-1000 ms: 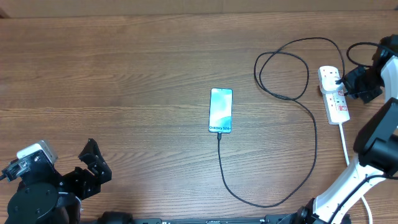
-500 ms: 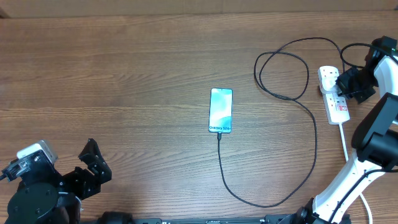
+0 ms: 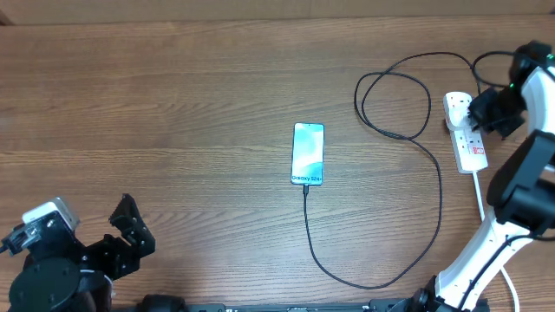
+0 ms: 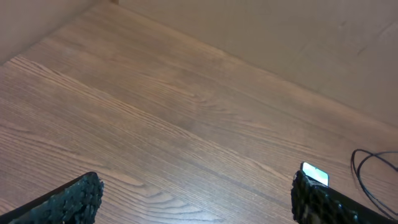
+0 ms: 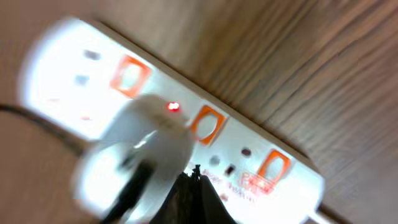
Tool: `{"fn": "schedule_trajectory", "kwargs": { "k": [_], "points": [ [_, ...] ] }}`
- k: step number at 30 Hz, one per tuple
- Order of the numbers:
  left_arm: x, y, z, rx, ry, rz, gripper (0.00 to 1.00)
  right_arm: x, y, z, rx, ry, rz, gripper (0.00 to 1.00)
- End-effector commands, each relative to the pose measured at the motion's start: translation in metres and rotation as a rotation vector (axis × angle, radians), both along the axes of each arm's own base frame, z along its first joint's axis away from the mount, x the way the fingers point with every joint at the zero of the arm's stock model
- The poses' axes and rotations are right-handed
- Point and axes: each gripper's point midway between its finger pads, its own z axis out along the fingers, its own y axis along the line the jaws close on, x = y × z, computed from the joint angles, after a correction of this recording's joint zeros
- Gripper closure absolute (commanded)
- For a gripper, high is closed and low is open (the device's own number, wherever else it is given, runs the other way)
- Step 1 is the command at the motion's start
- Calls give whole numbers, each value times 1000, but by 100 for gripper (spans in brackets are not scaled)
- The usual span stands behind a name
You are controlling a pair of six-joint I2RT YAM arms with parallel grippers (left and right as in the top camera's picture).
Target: Plug charger to phone and switch on socket
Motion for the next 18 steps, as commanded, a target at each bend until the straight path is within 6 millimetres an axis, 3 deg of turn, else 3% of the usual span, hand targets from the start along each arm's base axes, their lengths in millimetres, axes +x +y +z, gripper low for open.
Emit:
{"fn": "schedule_trajectory", "kwargs": {
  "k": [1,2,3,4,6,7,8,12,16,18],
  "points": [
    [-9,4,4,-6,-39,23,0,3,-23,145,-155,-315,-32,96],
    [-11,4,4,-7,-47,23,1,-2,-24,173,-174,-385,-39,96],
    [-15,5,6,-9,-60,23,0,-11,-19,232,-183,-549,-39,96],
    [-16,5,7,-10,-67,23,0,-17,-15,263,-185,-642,-33,96],
    [-20,5,8,-11,-82,24,0,-45,-1,349,-186,-916,9,96],
    [-22,6,9,-12,-90,24,0,-54,3,369,-196,-978,23,96],
    [-24,6,10,-13,-97,25,1,-73,10,402,-229,-1077,44,96],
    [-35,13,14,-14,-135,76,0,-105,44,458,-266,-1256,143,96],
    [-55,23,18,-9,-192,172,0,-111,88,491,-125,-1407,301,96],
    [-66,25,21,-8,-231,202,1,-113,96,507,-131,-1468,354,96]
  ]
}}
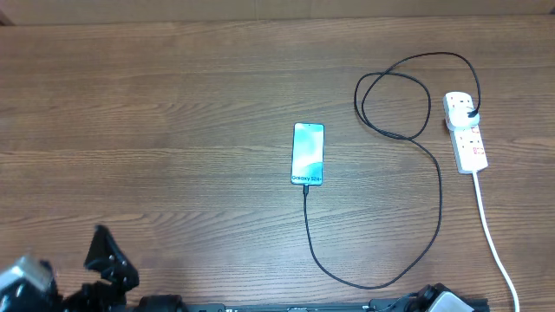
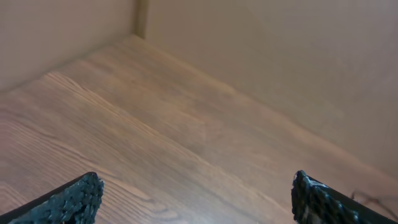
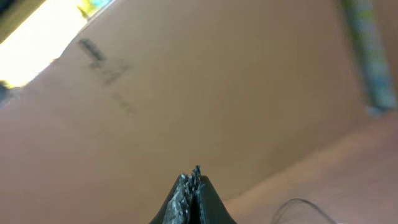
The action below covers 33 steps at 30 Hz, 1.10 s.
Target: Plug charger to phone and switch on socket
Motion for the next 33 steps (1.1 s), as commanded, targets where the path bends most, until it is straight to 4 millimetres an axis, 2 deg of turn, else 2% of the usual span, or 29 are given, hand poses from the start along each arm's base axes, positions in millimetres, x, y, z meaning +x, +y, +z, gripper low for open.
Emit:
{"fn": "schedule_trajectory", "kwargs": {
  "k": [1,5,7,11,14,15,20,26,33],
  "points": [
    [-22,6,4,-1,-74,71,0,6,22,9,19,-42,166,96],
    [-43,7,6,5,-135,114,0,-11,42,15,3,-56,187,96],
    [-58,6,0,7,-148,134,1,-23,51,16,-20,-55,187,96],
    [-74,4,-22,3,-95,136,0,-42,76,20,-77,-73,219,96],
    [-88,2,-51,-29,-2,145,1,-67,112,27,-191,-118,293,96],
    [-88,2,-51,-33,-6,146,0,-72,117,28,-218,-128,294,96],
    [-97,0,-52,-29,-50,145,0,-101,126,36,-258,-169,200,96],
    [-112,-2,-53,-24,-128,144,0,-133,151,45,-284,-239,266,96],
    [-113,-3,-55,-29,-122,127,0,-164,164,50,-332,-332,267,96]
  ]
}}
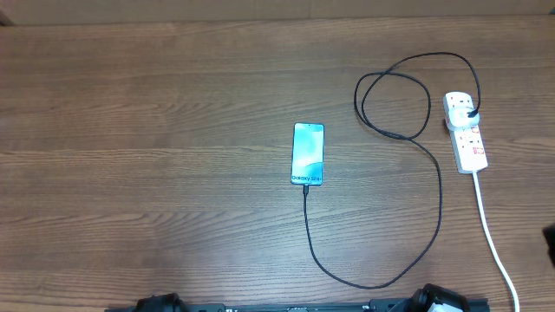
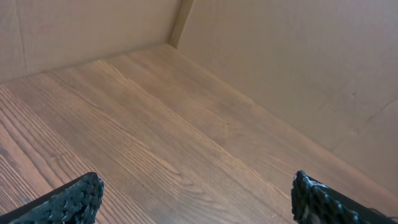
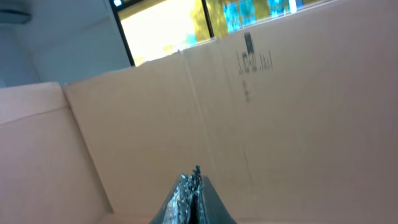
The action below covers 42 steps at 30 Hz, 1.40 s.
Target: Plug charger to phone and switch on socket
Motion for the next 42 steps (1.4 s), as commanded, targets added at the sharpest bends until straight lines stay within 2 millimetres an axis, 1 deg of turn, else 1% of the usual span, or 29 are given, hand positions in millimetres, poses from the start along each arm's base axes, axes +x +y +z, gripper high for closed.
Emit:
{"fn": "schedule_trajectory", "kwargs": {
  "k": [1,4,5,7,10,12,13,14,15,17,18,19,22,24,25,26,29,30,33,34,35,38,42],
  "points": [
    [-3,1,-1,-10,-16,5,0,-16,5,0,-23,-54,-5,96],
    [-4,0,-6,-13,5,7,0,-26,9,0,-36,-102,-4,93],
    [-3,-3,-6,-39,-6,-6,1,-29,10,0,-38,-114,-2,93],
    [2,-6,3,-97,-68,-17,0,-33,12,-1,-44,-129,-2,92],
    [20,-4,25,-89,-166,-21,0,-39,14,-2,-52,-149,-3,92],
    [44,-3,30,-85,-200,-37,0,-43,15,-1,-55,-160,-2,91],
    [60,-3,28,-86,-202,-55,0,-46,16,-1,-58,-166,-2,90],
    [71,-3,25,-88,-200,-63,0,-49,17,0,-59,-171,-2,89],
    [91,-4,18,-92,-197,-84,0,-53,19,0,-64,-181,-2,89],
    [122,-6,7,-97,-207,-123,0,-60,21,1,-68,-194,-2,89],
    [144,-9,0,-99,-226,-159,1,-67,24,1,-73,-209,-2,89],
    [158,-12,-4,-98,-242,-187,1,-71,25,2,-78,-220,-2,89],
    [201,-26,-22,3,-293,-321,0,-83,30,3,-87,-246,-2,89],
    [216,-31,-34,69,-304,-367,1,-90,32,4,-93,-263,-2,89],
    [223,-31,-43,95,-305,-373,0,-93,33,4,-96,-269,-2,89],
    [231,-29,-56,112,-303,-371,0,-97,35,5,-99,-279,-1,89],
    [242,-28,-82,154,-277,-376,0,-104,38,8,-111,-308,3,89],
    [246,-27,-94,169,-257,-378,0,-106,40,9,-117,-316,9,89],
    [251,-26,-120,189,-208,-385,0,-108,42,12,-126,-330,16,87],
    [253,-28,-133,187,-185,-397,0,-110,43,14,-130,-341,17,87],
    [255,-30,-142,181,-173,-414,0,-114,44,13,-133,-349,16,87],
    [255,-32,-148,189,-153,-430,0,-135,52,11,-148,-389,16,88],
    [255,-33,-148,308,-125,-448,0,-169,64,0,-173,-454,16,90]
  ]
}}
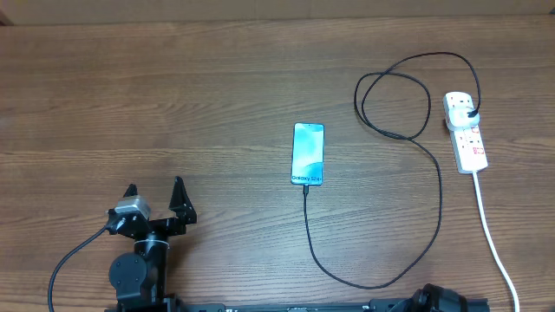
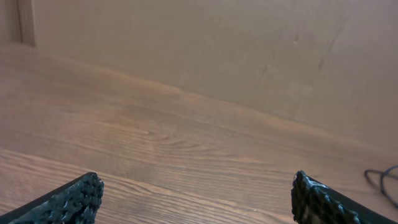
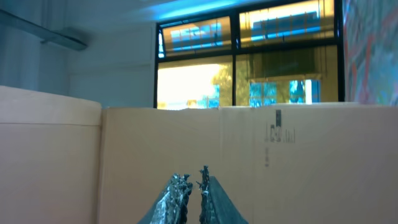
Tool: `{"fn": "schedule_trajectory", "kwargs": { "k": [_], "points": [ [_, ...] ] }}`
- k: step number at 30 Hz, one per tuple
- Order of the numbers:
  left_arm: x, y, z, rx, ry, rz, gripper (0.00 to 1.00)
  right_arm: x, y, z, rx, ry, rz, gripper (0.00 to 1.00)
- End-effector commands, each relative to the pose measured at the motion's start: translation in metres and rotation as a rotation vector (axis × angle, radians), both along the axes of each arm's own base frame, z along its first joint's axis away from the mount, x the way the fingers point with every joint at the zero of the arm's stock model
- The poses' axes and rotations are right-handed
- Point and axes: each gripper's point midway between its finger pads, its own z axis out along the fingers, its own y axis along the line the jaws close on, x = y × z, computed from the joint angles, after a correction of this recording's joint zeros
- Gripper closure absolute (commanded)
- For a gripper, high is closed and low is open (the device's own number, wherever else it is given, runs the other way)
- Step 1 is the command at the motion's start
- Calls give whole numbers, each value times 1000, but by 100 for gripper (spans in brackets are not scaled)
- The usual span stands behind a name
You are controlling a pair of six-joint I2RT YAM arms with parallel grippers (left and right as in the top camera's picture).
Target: Plug charger to phone and switch on socket
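The phone [image 1: 308, 153] lies face up mid-table with its screen lit. The black charger cable [image 1: 438, 217] runs from the phone's near end in a loop to the plug [image 1: 462, 106] seated in the white power strip [image 1: 466, 143] at the right. My left gripper [image 1: 155, 187] stands open at the front left, far from the phone, with nothing between its fingers [image 2: 69, 200]. My right gripper [image 3: 194, 177] is out of the overhead view. Its fingertips stand almost together, holding nothing and aimed at a cardboard wall.
Cardboard walls [image 2: 205, 50] enclose the wooden table [image 1: 173, 95]. The strip's white lead [image 1: 494, 243] runs to the front right edge. A bit of the black cable [image 2: 382, 180] shows at the right of the left wrist view. Windows [image 3: 249, 68] show above the wall.
Neither arm showed in the overhead view before. Now the left arm is back at the front left, open, its camera facing the far wall. The right wrist view has tilted up to the windows.
First my right gripper was shut at the power strip beside the plug, a red light lit there, and the left stood open at the front left. Then the right arm was gone from the strip. Later both were out of the overhead view. The left has since returned.
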Motion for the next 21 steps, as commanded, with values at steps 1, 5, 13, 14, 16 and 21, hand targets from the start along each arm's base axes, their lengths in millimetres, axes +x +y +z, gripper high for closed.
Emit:
{"fn": "schedule_trajectory", "kwargs": {
  "k": [1,5,13,14,16,21],
  "points": [
    [0,-4,0,148,-4,-31,0,-45,17,-11,-39,-96,9,90],
    [0,-4,0,164,-4,-32,0,-82,31,-32,-80,-204,9,90],
    [0,-5,-4,160,14,-36,0,-158,39,-67,-93,-409,8,90],
    [0,-5,-4,160,14,-36,0,-169,37,-71,-91,-431,13,90],
    [0,-5,-4,161,14,-35,0,-182,36,-74,-103,-456,22,90],
    [0,-5,-4,161,14,-36,0,-187,19,-71,-59,-461,36,89]
  ]
}}
